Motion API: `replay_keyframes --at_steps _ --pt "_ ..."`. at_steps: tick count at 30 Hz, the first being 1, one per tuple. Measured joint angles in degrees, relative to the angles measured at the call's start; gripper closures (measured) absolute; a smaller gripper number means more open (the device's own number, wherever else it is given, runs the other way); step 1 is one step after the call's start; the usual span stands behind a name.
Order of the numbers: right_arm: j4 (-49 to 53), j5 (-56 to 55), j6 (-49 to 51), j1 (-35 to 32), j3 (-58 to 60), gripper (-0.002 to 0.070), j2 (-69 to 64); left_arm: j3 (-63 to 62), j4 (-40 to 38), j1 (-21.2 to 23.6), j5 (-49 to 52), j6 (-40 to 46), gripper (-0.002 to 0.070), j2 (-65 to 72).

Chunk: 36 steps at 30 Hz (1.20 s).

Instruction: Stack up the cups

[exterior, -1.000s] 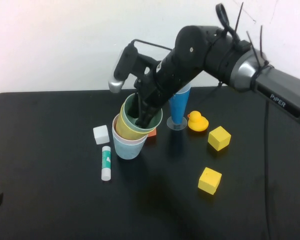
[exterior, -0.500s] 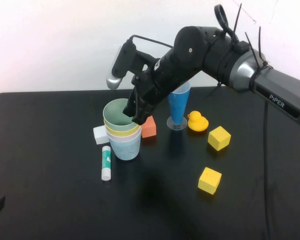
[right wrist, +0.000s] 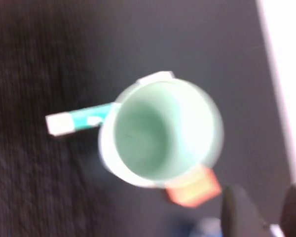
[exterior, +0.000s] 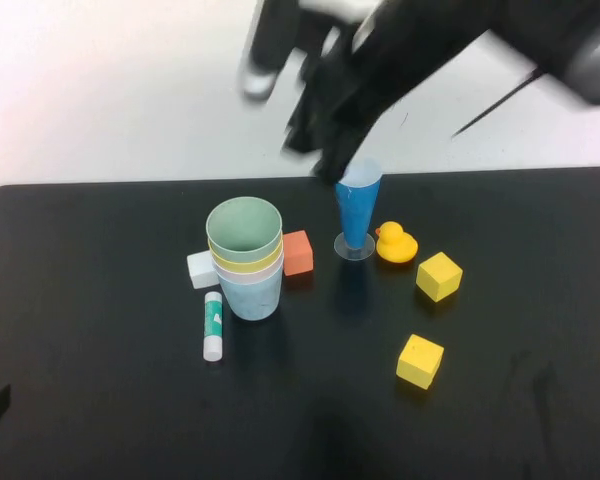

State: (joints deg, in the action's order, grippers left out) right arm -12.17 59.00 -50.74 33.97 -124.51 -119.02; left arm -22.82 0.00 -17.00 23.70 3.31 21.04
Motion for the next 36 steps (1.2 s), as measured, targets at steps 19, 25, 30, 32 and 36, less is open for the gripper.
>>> replay_keyframes --at_steps 19,25,30,32,36 --pt "13.15 -6.15 17.34 0.0 46.04 0.0633 53.46 8.57 -0.89 0.0 -9.13 0.2 0.0675 -21.81" --pt "14.3 -16.3 19.88 0.0 71.11 0.0641 71.23 8.57 -0.89 0.0 -8.85 0.2 0.0675 -21.81" --pt "14.68 -22.98 24.3 0.0 89.49 0.066 82.72 8.57 -0.89 0.0 -7.14 0.1 0.0675 -21.81" --pt "14.68 -25.21 25.92 0.0 94.69 0.0663 86.73 8.57 -0.89 0.0 -7.09 0.1 0.0675 -21.81" --pt "14.68 -28.01 27.19 0.0 102.1 0.0664 92.99 8.57 -1.02 0.0 -6.31 0.1 0.0675 -21.81"
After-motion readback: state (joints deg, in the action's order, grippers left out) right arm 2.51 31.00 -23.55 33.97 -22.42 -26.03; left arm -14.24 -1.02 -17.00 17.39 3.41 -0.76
